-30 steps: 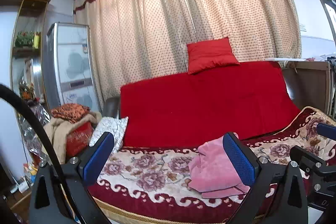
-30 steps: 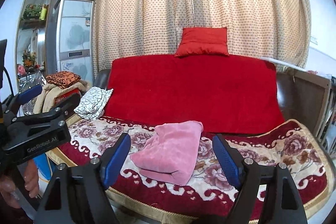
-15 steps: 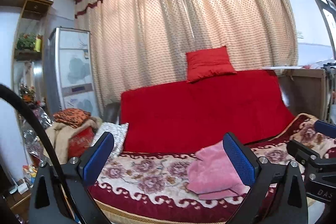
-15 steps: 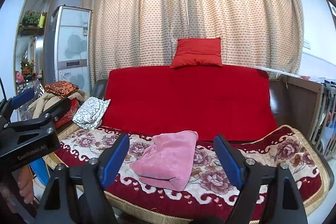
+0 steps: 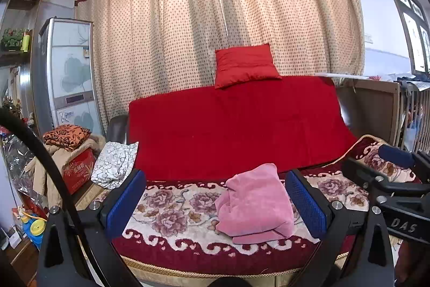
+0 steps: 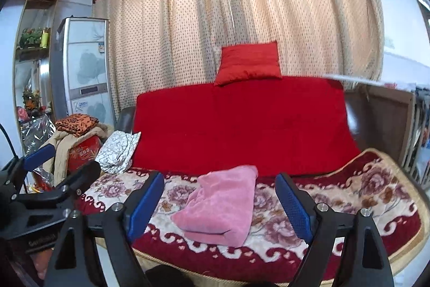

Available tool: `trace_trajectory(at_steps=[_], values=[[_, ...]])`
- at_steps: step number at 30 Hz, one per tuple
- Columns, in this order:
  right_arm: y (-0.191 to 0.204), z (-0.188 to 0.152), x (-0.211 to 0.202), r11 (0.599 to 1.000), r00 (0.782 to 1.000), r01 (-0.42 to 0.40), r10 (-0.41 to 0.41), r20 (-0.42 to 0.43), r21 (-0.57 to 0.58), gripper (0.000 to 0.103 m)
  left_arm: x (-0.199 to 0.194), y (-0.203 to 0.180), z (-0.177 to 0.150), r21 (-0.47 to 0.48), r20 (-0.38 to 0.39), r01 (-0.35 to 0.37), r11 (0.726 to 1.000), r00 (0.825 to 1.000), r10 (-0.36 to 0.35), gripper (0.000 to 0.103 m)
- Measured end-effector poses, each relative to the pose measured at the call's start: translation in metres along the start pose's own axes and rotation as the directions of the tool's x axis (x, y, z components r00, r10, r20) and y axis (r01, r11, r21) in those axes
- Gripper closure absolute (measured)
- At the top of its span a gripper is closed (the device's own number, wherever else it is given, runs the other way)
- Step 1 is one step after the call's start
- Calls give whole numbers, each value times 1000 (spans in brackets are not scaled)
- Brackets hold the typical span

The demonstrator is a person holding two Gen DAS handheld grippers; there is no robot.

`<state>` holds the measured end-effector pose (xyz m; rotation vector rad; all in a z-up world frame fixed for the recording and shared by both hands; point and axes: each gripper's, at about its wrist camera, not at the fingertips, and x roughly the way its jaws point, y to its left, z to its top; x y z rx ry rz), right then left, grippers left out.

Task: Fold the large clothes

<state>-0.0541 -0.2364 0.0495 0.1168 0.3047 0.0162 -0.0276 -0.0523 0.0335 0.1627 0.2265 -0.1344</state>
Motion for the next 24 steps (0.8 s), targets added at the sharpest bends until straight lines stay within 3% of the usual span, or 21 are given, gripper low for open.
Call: trace_trajectory(at_steps=[5,14,24], values=[[-5,-11,8,999,999,-7,9,-54,38,16,-4,-3,-10,-6,-42,28,1000,999,-28,0],[-14,-11,-16,999,999,37,-37,2,40,16,-16,7,-14,14,-12,-47,999,999,47,0],[-1,-21,4,999,999,-5,6,-38,42,16,8,28,-26,-33,-91,-67,997,994,64,0]])
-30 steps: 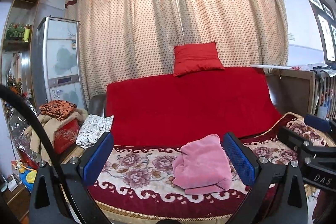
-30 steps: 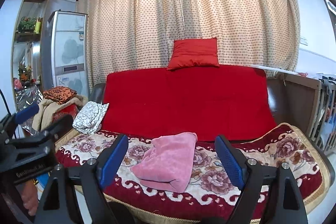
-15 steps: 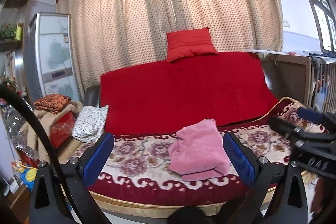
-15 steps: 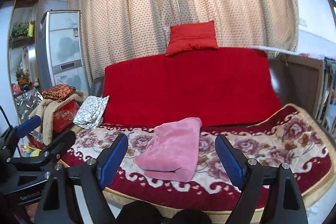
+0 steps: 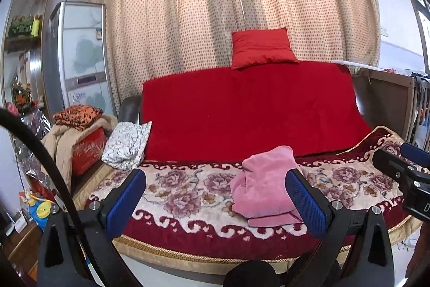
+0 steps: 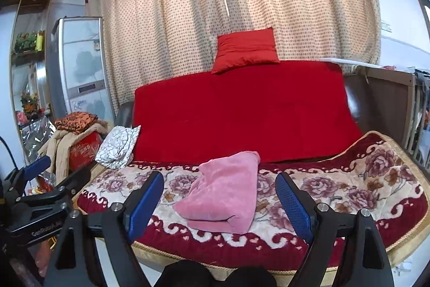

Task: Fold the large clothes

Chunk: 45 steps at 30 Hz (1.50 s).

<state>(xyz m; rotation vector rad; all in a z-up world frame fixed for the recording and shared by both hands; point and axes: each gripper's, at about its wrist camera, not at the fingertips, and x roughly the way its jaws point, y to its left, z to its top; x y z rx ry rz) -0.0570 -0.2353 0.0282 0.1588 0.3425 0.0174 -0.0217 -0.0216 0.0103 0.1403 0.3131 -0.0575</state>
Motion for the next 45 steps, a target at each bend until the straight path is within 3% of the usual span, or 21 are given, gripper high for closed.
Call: trace_trajectory(at_steps=[13,32,45], values=[[6,-6,9,1000,1000,-11,11,-13,-4,16,15,8,-9,-13,-32,-6,1000,999,5,0],[15,-4,3,999,999,-30,30,18,-25,16,7,9,-6,-4,12,-13,1000,1000,13,0],[27,-10,20,1000,999,-12,11,-38,-28,16,29,22,-22,-45,-81,-21,999,997,18,0]])
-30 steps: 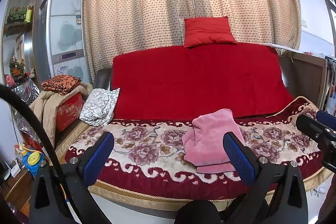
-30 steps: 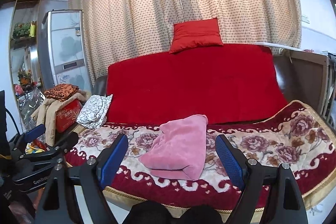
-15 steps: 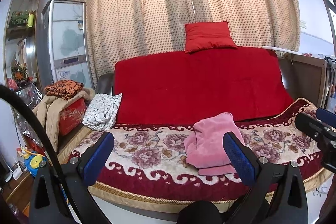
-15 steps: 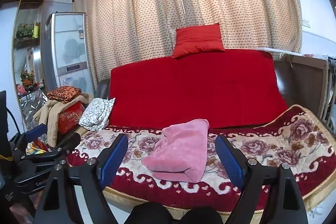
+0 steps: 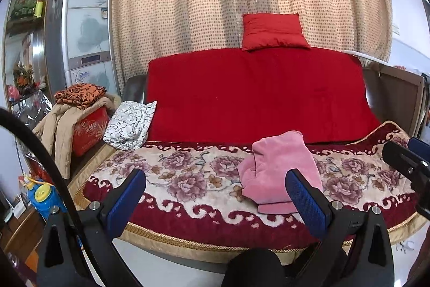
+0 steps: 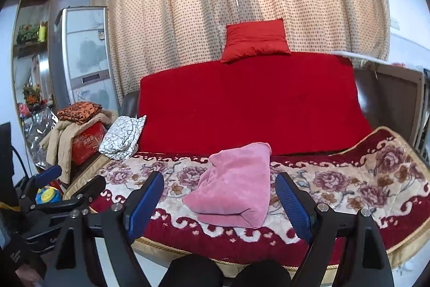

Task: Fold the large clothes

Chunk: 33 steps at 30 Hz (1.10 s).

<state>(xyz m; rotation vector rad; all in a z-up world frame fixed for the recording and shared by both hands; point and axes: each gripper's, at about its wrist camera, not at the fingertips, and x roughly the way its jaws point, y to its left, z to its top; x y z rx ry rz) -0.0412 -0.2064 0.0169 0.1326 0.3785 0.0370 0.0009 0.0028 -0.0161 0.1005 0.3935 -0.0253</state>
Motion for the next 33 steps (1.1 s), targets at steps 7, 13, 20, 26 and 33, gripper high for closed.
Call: trace_trajectory(at_steps=[7,13,20,26,33], values=[[11,4,-8,1000,1000,-2,2,23,-19,16,-4,8,0,-12,12,-9,1000,1000,9,0],[17,4,-10,999,1000,-13,14,20,-36,16,-8,14,1,-23,22,-17,1000,1000,18,0],[21,6,-15,999,999,-15,17,34,-44,16,-14,16,2,-31,36,-18,999,999,19,0],[22,6,-17,999,999,-17,18,33,-45,16,-14,16,2,-31,35,-19,999,999,20,0],[20,6,-17,999,999,-20,21,29,-40,16,-13,15,2,-28,29,-21,999,999,21,0]])
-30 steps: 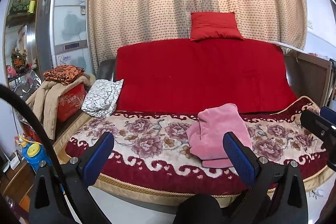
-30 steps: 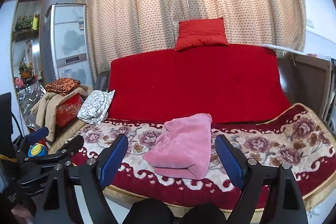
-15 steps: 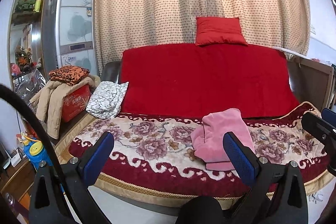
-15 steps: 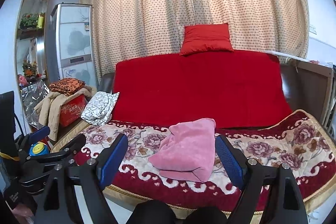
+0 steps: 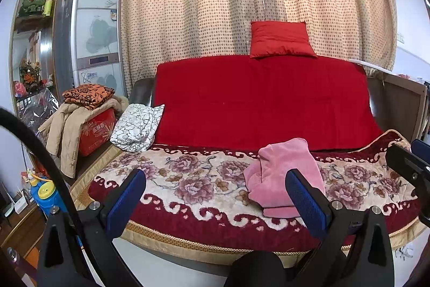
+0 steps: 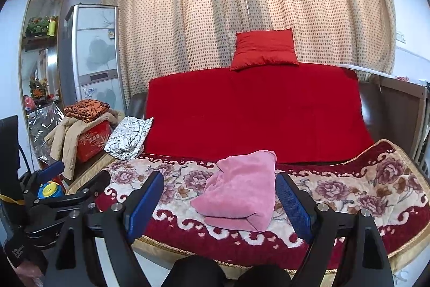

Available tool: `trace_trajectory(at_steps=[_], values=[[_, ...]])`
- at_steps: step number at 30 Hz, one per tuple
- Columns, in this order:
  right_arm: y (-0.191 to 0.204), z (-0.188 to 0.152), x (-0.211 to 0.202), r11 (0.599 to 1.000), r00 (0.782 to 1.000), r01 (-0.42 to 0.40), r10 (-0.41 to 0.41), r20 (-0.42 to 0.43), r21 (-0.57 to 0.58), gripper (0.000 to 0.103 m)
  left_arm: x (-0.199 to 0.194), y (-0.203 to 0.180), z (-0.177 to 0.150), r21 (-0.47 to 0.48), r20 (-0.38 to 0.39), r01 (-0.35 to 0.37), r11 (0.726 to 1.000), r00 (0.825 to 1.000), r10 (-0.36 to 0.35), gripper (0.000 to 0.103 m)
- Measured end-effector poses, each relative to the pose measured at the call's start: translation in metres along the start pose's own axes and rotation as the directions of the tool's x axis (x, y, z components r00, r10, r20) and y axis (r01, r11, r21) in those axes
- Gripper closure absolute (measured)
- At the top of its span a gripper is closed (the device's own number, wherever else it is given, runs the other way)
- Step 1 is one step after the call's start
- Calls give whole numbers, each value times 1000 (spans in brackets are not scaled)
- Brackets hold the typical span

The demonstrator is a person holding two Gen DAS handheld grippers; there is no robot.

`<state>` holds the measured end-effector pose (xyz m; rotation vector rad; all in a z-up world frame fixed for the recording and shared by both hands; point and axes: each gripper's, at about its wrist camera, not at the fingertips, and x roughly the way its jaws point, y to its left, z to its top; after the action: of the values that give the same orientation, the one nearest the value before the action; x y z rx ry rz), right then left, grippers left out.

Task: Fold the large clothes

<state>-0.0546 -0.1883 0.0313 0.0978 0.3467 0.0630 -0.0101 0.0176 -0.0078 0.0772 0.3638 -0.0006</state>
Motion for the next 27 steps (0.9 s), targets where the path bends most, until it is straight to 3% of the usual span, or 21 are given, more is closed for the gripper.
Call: trace_trajectory(at_steps=[27], values=[[-8,-8,4,999,998,51,-51,-33,1,16,-1,-15,-2,39,-7,1,999,1000,-1,0]])
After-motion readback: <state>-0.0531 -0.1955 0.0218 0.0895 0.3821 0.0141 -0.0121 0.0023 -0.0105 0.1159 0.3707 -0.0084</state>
